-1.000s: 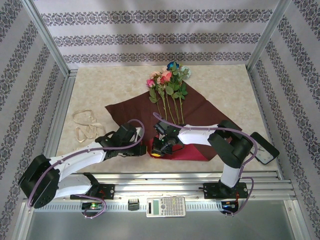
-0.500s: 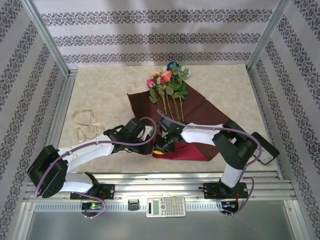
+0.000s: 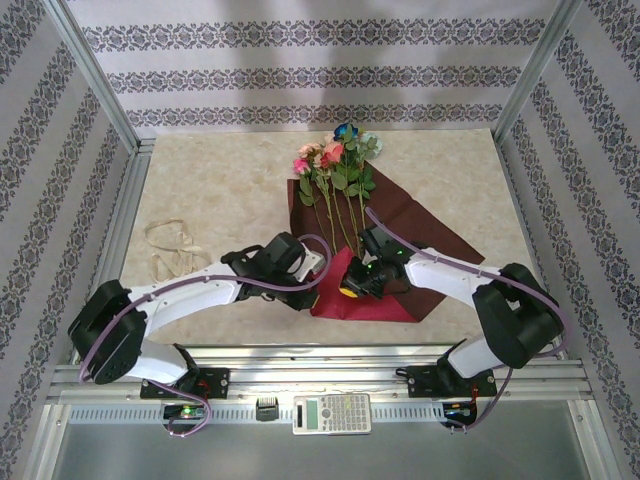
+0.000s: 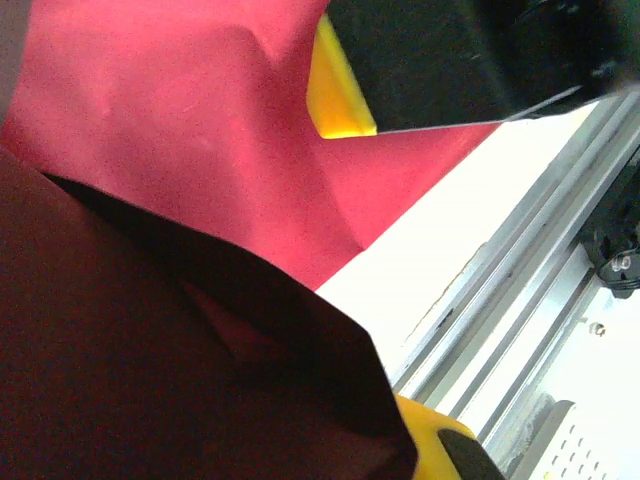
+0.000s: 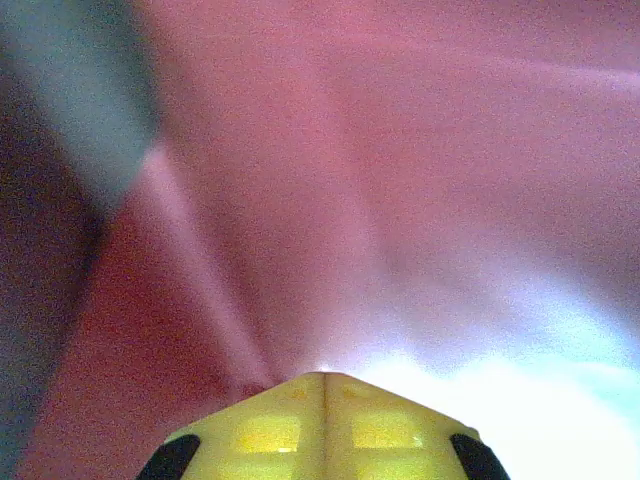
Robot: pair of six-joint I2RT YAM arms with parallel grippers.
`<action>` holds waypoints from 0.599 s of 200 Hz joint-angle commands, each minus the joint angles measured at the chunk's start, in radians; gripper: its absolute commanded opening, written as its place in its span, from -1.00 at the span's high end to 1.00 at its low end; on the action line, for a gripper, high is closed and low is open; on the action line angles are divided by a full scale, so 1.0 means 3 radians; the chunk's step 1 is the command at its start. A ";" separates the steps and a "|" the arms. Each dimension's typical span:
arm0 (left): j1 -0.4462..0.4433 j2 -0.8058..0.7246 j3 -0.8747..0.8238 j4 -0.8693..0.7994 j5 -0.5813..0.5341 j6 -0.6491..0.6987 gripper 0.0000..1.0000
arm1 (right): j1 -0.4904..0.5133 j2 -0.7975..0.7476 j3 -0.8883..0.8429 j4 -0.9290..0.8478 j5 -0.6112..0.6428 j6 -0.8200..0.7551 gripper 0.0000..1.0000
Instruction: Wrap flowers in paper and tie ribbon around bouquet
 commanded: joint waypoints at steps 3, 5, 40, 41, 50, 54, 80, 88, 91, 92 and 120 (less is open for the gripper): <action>-0.0144 0.0172 0.0223 -0.0137 0.0002 0.0258 1.00 | -0.0040 0.0121 -0.0156 0.0157 0.0022 -0.0033 0.98; -0.0154 0.0190 0.0239 -0.0142 0.0000 0.0269 1.00 | -0.0041 0.0142 -0.0158 0.0176 0.0018 -0.0032 0.98; -0.0279 0.0505 0.0491 -0.0108 0.0029 0.0368 1.00 | -0.0046 0.0331 -0.0136 0.0334 -0.0006 -0.0048 1.00; -0.0280 0.0519 0.0497 -0.0105 0.0030 0.0368 1.00 | -0.0046 0.0327 -0.0138 0.0337 -0.0005 -0.0049 1.00; -0.0304 0.0598 0.0565 -0.0085 0.0041 0.0378 1.00 | -0.0053 0.0321 -0.0124 0.0329 -0.0001 -0.0055 1.00; -0.0315 0.0633 0.0594 -0.0078 0.0042 0.0387 1.00 | -0.0059 0.0310 -0.0121 0.0327 -0.0006 -0.0054 1.00; -0.0356 0.0830 0.0752 -0.0019 0.0046 0.0423 1.00 | -0.0129 0.0175 -0.0144 0.0281 -0.0059 -0.0065 0.99; -0.0368 0.0886 0.0787 -0.0010 0.0050 0.0434 1.00 | -0.0164 0.0066 -0.0142 0.0215 -0.0060 -0.0076 0.96; -0.0372 0.0903 0.0800 -0.0010 0.0053 0.0438 1.00 | -0.0185 0.0022 -0.0140 0.0179 -0.0056 -0.0084 0.95; -0.0373 0.0910 0.0805 -0.0008 0.0052 0.0439 1.00 | -0.0190 0.0004 -0.0142 0.0169 -0.0055 -0.0088 0.94; -0.0405 0.1070 0.0944 -0.0043 0.0048 0.0506 1.00 | -0.0436 -0.0518 -0.0186 -0.0197 -0.0005 -0.0147 0.76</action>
